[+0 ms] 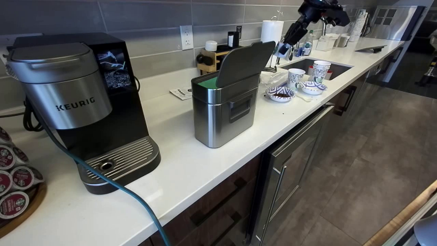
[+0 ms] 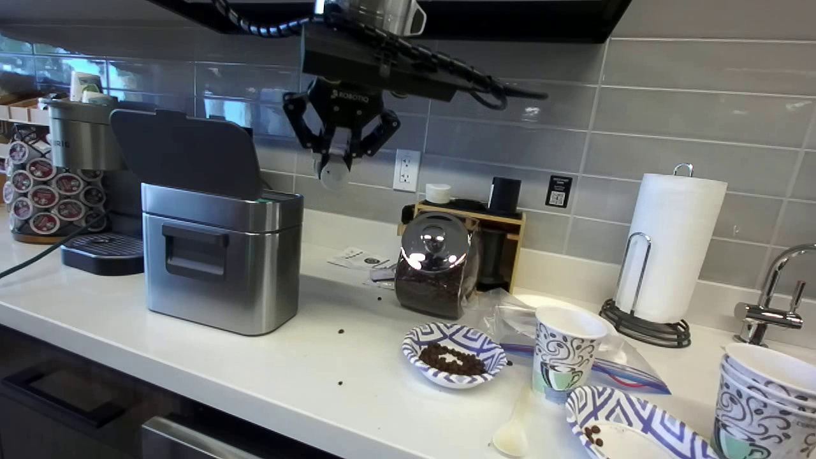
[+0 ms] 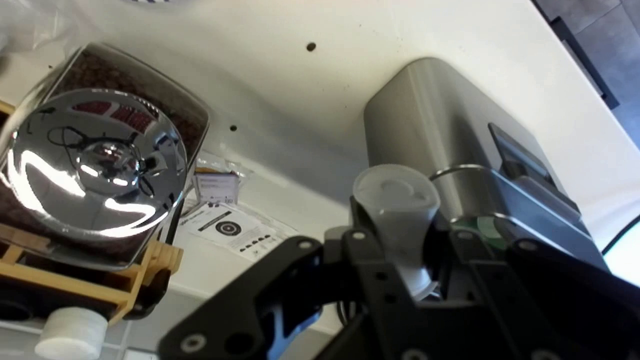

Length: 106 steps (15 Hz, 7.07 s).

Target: Open the silver bin, pick up the small white container and put it inside the silver bin

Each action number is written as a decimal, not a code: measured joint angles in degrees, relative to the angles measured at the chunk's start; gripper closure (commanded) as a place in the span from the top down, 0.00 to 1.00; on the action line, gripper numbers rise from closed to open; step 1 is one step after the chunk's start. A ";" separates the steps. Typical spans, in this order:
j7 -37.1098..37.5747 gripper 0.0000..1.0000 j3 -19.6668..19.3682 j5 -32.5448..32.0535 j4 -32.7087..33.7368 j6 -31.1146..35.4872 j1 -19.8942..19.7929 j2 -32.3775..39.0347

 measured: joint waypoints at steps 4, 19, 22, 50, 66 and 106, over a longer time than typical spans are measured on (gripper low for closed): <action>0.03 0.26 -0.02 4.25 4.38 -3.24 1.26 1.40; -3.43 0.07 0.58 16.04 8.91 -5.60 3.72 2.76; -3.43 0.07 1.15 16.43 11.64 -10.55 3.97 5.42; -1.52 1.00 4.31 13.36 26.89 -26.75 3.80 14.93; 19.86 1.00 5.45 7.28 -2.04 -5.17 6.08 -12.94; 28.33 1.00 -1.27 -2.78 -17.67 7.66 17.26 -22.63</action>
